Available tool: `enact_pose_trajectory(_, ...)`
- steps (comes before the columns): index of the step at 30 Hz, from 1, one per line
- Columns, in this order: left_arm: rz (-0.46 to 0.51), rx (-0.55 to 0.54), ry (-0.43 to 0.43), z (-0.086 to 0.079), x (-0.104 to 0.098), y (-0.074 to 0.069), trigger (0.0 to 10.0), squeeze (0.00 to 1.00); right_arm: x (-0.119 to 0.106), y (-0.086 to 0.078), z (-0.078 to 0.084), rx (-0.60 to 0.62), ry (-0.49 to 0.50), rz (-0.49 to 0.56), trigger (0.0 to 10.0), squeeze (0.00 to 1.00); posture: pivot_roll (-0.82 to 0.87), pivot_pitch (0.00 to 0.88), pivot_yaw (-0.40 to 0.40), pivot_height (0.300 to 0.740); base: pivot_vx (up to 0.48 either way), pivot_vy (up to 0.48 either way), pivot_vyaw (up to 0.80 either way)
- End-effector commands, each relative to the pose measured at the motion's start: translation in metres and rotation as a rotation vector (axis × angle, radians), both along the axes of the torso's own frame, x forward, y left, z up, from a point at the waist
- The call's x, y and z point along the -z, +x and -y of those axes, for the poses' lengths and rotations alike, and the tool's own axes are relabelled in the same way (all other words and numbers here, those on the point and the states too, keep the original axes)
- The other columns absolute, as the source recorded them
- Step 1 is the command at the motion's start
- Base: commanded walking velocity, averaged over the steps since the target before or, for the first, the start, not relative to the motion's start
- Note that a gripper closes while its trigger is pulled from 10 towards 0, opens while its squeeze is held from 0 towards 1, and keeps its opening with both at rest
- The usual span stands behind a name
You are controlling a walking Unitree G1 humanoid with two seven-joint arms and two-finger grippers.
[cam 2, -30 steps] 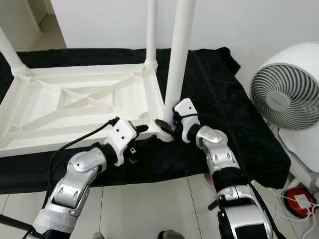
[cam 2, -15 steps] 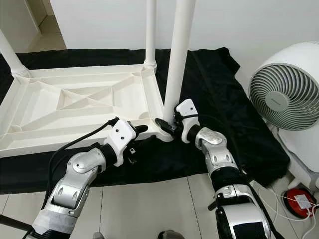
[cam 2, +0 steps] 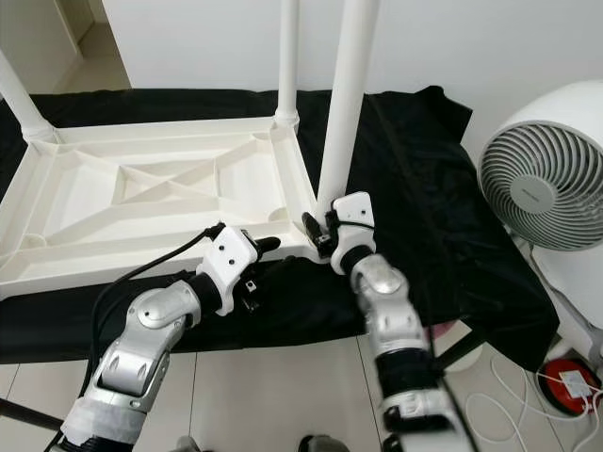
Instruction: Building children table
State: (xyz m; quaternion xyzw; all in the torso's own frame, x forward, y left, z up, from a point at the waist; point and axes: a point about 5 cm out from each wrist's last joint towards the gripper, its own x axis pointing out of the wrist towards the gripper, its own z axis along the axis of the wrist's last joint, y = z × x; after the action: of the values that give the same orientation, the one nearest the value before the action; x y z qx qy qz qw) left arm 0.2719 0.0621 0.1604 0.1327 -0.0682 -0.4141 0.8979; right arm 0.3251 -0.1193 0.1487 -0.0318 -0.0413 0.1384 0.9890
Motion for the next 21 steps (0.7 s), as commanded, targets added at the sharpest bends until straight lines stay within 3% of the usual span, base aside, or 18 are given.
enact_pose_trajectory(1, 0.014, -0.1, -0.021, -0.003, -0.001, 0.003, 10.0, 0.0, 0.002, -0.005, -0.006, 0.034, -0.001, -0.008, 10.0, 0.0, -0.12, 0.08, 0.0, 0.74, 0.0, 0.0, 0.0)
enact_pose_trajectory(4, 0.014, -0.104, -0.022, -0.004, 0.0, 0.002, 10.0, 0.0, 0.002, -0.016, -0.018, 0.133, 0.03, -0.005, 10.0, 0.0, -0.11, 0.08, -0.007, 0.74, 0.0, 0.0, 0.0)
enact_pose_trajectory(7, 0.012, -0.107, -0.023, -0.004, 0.0, 0.001, 10.0, 0.0, 0.002, -0.022, -0.029, 0.132, 0.054, -0.01, 10.0, 0.0, -0.11, 0.081, -0.006, 0.74, 0.0, 0.0, 0.0)
enact_pose_trajectory(13, 0.01, -0.101, -0.024, -0.003, 0.0, 0.001, 10.0, 0.0, -0.002, -0.02, -0.022, 0.149, 0.051, -0.006, 10.0, 0.0, -0.11, 0.081, -0.006, 0.74, 0.0, 0.0, 0.0)
enact_pose_trajectory(14, 0.012, -0.1, -0.022, -0.003, 0.0, 0.002, 10.0, 0.0, -0.002, -0.02, -0.021, 0.15, 0.053, -0.006, 10.0, 0.66, -0.12, 0.078, -0.006, 0.74, 0.0, 0.0, 0.0)
enact_pose_trajectory(16, 0.014, -0.1, -0.02, -0.004, 0.0, 0.003, 10.0, 0.0, -0.003, -0.021, -0.021, 0.155, 0.053, -0.009, 10.0, 0.66, -0.12, 0.078, -0.006, 0.74, 0.0, 0.0, 0.0)
enact_pose_trajectory(17, 0.017, -0.104, -0.021, -0.004, -0.001, 0.004, 10.0, 0.0, -0.005, -0.023, -0.024, 0.121, 0.081, -0.004, 10.0, 1.0, -0.12, 0.074, -0.006, 0.74, 0.0, 0.0, 0.0)
enact_pose_trajectory(21, 0.017, -0.105, -0.023, -0.004, -0.001, 0.004, 10.0, 0.0, -0.009, -0.024, -0.025, 0.065, 0.096, 0.004, 10.0, 1.0, -0.12, 0.074, -0.006, 0.74, 0.0, 0.0, 0.0)
